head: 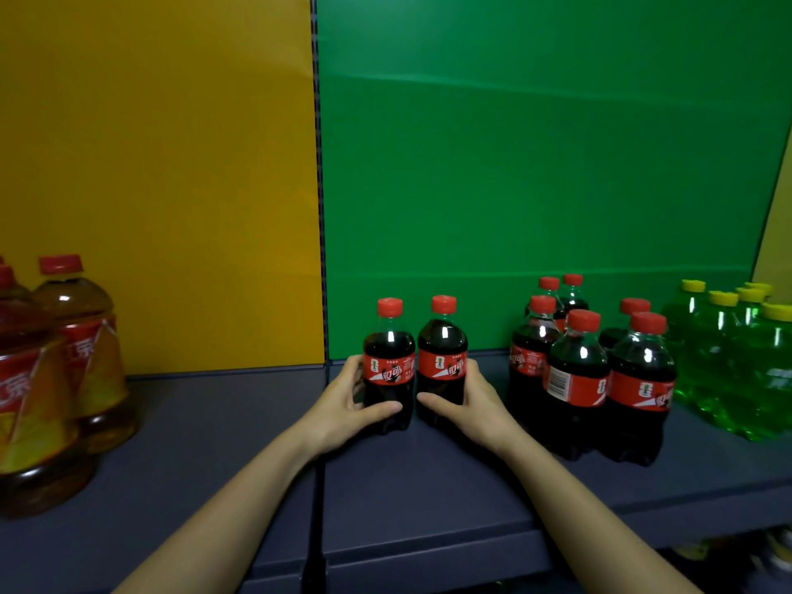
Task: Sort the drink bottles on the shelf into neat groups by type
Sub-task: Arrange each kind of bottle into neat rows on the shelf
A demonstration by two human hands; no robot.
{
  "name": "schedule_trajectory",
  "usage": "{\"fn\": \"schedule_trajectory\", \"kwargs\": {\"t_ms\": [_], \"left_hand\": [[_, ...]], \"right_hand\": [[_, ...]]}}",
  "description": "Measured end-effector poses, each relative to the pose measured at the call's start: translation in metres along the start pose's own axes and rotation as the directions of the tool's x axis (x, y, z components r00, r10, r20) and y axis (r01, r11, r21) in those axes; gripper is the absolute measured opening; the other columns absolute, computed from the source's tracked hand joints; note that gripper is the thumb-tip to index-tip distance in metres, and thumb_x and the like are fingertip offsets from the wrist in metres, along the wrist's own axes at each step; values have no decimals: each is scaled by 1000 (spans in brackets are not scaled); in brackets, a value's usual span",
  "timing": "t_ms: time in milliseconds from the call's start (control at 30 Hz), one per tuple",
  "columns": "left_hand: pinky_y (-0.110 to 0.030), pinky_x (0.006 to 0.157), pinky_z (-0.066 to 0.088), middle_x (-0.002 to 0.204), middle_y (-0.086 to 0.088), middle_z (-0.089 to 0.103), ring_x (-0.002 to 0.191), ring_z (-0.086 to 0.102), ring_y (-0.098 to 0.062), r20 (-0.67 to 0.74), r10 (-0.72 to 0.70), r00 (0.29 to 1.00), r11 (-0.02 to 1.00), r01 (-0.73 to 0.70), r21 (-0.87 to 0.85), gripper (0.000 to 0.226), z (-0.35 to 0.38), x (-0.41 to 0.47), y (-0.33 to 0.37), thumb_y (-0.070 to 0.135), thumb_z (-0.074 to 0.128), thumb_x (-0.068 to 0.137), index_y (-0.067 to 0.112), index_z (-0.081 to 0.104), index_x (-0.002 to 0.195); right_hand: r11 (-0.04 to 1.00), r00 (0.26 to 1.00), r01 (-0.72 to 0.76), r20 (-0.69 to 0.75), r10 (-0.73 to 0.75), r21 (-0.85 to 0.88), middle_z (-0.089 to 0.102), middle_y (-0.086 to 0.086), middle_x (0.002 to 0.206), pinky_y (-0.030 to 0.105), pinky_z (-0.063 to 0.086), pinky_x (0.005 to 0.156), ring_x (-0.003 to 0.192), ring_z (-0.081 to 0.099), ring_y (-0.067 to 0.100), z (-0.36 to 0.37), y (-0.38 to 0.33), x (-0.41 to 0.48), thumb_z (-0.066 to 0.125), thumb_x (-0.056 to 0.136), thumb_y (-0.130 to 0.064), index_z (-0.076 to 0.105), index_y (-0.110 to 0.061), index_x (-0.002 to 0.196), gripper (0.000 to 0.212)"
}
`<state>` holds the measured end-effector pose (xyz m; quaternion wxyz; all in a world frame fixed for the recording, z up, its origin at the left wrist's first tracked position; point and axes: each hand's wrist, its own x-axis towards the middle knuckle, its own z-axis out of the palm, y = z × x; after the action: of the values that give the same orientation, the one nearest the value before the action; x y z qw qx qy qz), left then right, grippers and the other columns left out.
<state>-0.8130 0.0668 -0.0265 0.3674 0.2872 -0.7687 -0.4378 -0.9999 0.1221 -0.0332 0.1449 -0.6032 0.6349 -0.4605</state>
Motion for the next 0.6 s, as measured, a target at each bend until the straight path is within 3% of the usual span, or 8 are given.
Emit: {"fn": "schedule_trajectory", "kwargs": {"t_ms": [200, 333, 433, 533, 600], "left_hand": [[-36, 105, 41, 123, 17, 50, 121, 46, 0, -55, 29, 998, 999, -30, -17, 61, 2, 5, -7, 11, 69, 79, 31, 33, 125], [-37, 107, 38, 120, 20, 49, 118, 45, 2, -54, 19, 998, 1000, -18, 9, 60, 5, 6, -8, 11, 68, 81, 32, 32, 124], [-37, 110, 35, 128, 9, 49, 122, 45, -4, -82, -2, 997, 997, 9, 80, 63, 6, 4, -8, 18, 70, 79, 25, 33, 130], [-33, 109, 30, 140, -6, 36, 131, 36, -19, -235, -34, 971, 958, 99, 270, 77, 10, 0, -2, 23, 73, 76, 10, 29, 138], [-31, 104, 30, 138, -10, 36, 129, 35, -23, -360, 43, 932, 921, 103, 377, 73, 12, -8, 9, 19, 74, 75, 6, 32, 134]], "right_hand": [[999, 999, 34, -42, -33, 9, 50, -3, 130, 26, 38, 99, 120, 46, 12, 8, 5, 2, 72, 76, -35, 38, -18, 131, 67], [1000, 998, 30, -52, -30, -4, 50, -2, 131, 25, 38, 99, 121, 46, 12, 8, 4, -1, 71, 77, -36, 37, -19, 132, 67], [999, 998, 38, -43, -39, -26, 47, -1, 136, 27, 37, 103, 125, 44, 14, 3, 0, -7, 69, 79, -36, 35, -20, 135, 67], [996, 998, 28, -60, -33, -86, 40, 0, 141, 32, 34, 108, 129, 40, 15, -6, -4, -24, 65, 82, -37, 31, -17, 140, 70], [991, 995, 35, -87, -47, -130, 40, -3, 139, 34, 37, 108, 127, 42, 12, -17, -4, -41, 62, 84, -35, 32, -16, 140, 66]]}}
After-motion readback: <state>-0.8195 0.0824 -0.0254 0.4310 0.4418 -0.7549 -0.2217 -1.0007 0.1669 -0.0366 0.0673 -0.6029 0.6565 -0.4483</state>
